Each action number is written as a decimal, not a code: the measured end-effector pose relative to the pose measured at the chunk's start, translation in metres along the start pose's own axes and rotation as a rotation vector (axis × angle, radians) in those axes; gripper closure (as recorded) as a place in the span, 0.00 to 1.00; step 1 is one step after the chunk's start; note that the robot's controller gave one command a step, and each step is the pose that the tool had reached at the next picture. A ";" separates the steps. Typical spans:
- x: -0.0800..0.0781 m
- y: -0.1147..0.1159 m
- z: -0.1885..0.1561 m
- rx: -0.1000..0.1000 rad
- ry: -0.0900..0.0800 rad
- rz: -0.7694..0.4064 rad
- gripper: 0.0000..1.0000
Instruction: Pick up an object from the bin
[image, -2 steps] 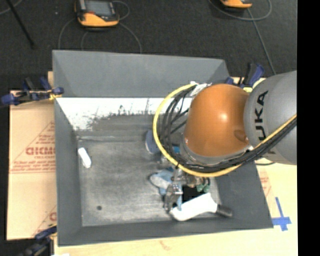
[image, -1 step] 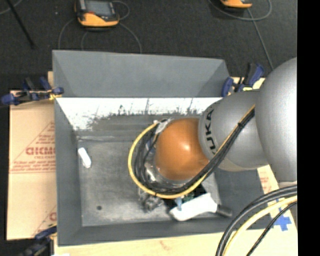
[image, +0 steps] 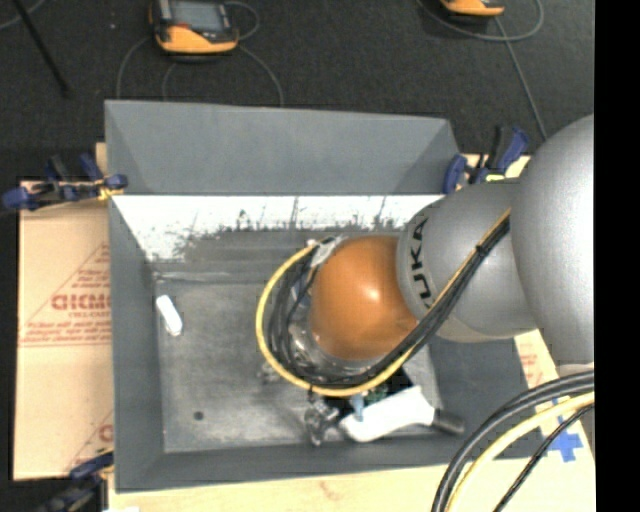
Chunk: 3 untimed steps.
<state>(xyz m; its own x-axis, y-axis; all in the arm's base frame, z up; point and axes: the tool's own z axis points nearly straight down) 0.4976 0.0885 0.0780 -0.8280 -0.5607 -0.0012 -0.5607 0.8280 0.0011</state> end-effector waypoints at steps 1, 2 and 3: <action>0.000 0.000 0.000 0.000 0.000 0.001 0.00; -0.003 -0.004 0.002 0.002 -0.001 -0.091 0.00; 0.011 -0.051 0.002 0.001 -0.011 -0.414 0.00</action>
Offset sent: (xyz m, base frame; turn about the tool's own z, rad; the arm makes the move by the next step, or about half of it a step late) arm 0.0160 -0.0056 -0.0080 -0.2856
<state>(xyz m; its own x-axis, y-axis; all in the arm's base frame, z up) 0.5172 0.0407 0.0757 -0.5321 -0.8466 -0.0125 -0.8466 0.5322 -0.0027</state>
